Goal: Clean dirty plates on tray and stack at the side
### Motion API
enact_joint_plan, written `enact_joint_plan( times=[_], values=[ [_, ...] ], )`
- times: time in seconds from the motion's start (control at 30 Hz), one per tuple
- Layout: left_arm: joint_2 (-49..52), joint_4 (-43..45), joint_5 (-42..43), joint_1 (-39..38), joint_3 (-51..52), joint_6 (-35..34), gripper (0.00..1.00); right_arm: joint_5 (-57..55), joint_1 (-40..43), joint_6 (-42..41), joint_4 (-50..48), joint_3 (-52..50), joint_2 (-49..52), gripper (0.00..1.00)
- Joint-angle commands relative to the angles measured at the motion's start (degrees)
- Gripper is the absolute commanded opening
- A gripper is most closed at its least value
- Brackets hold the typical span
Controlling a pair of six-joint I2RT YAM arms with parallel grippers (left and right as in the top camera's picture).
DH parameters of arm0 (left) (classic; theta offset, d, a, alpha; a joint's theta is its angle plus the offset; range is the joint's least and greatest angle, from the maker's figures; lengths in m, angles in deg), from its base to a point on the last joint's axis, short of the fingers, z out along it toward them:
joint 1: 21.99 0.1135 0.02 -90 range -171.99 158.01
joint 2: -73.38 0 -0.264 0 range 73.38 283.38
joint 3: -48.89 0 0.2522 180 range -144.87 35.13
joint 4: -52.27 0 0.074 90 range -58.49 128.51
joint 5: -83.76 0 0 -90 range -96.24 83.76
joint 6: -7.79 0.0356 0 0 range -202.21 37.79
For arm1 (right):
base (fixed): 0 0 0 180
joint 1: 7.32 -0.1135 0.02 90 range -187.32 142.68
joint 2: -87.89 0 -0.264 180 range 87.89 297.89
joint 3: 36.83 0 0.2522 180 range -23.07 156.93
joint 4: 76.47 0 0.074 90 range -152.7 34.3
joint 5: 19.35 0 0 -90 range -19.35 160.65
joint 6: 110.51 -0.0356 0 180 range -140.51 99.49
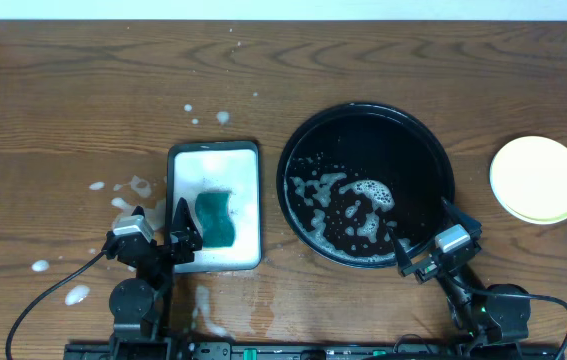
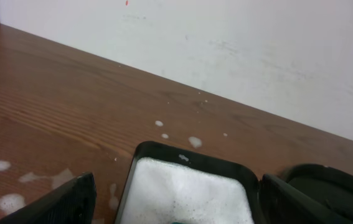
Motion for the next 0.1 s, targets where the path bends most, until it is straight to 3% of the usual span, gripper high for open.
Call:
enact_joint_plan(
  times=[0.0,0.07],
  values=[
    [-0.3,-2.3,-0.3,-0.1,1.0,0.1,0.83,0.1,0.0,0.4,0.3,-0.1,-0.3,0.99],
    [-0.3,-2.3,-0.3,-0.1,1.0,0.1,0.84,0.1,0.0,0.4,0.2,-0.1,-0.3,0.99]
  ],
)
